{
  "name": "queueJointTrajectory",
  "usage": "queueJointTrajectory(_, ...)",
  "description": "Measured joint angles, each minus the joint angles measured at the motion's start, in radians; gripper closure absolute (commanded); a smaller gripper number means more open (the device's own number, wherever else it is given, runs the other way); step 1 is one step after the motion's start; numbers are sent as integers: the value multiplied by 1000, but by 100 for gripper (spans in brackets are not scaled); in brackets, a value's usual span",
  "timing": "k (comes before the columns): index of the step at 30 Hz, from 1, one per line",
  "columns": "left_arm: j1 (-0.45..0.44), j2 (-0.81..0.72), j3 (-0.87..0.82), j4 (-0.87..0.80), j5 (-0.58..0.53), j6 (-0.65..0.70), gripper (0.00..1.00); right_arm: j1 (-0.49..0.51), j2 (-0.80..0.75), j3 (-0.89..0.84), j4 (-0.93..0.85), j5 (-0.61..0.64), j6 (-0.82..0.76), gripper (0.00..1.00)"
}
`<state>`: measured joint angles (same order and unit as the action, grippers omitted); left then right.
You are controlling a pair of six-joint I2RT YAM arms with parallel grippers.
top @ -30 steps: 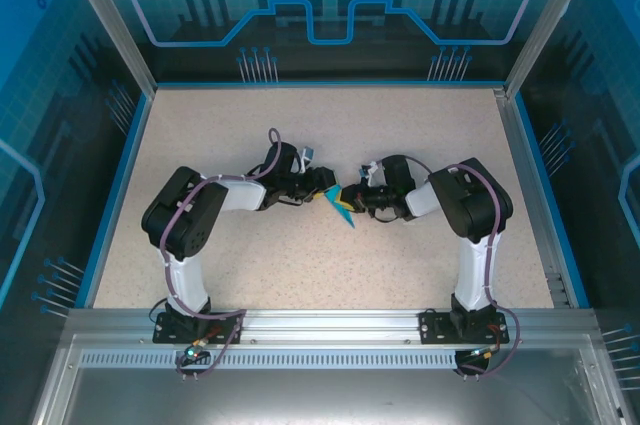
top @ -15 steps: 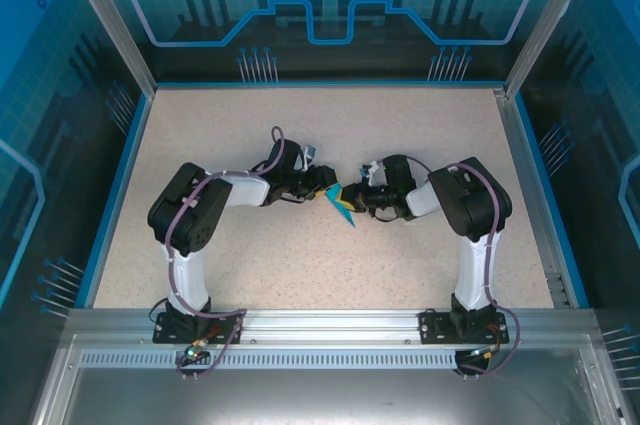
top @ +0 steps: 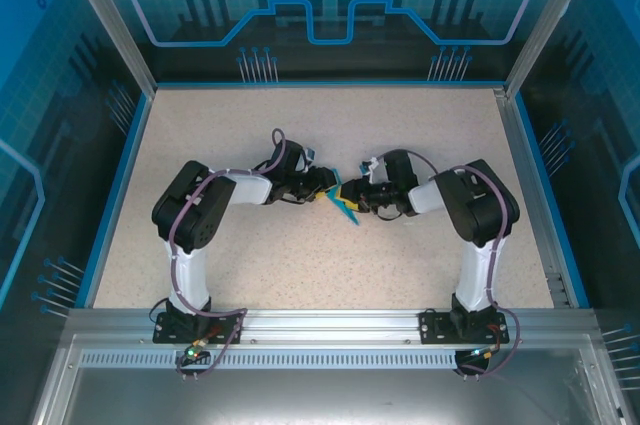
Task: Fold a paper plane with a square sheet of paper (pick it up from the middle)
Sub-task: Fold the wing for the fifth time at the center of the table.
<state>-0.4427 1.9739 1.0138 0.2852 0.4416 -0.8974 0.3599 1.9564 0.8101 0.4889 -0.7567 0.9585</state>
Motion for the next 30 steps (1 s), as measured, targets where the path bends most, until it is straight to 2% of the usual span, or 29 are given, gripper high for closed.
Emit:
queueJointTrajectory(10, -1, 4, 13, -4, -4, -28, 58, 35, -149, 2, -264, 208, -334, 62)
queueJointTrajectory(20, -1, 10, 29, -19, -5, -44, 58, 141, -167, 3, -307, 417, -553, 62)
queueJointTrajectory(30, -1, 19, 40, -42, -11, -46, 58, 202, -167, 30, -311, 577, -653, 65)
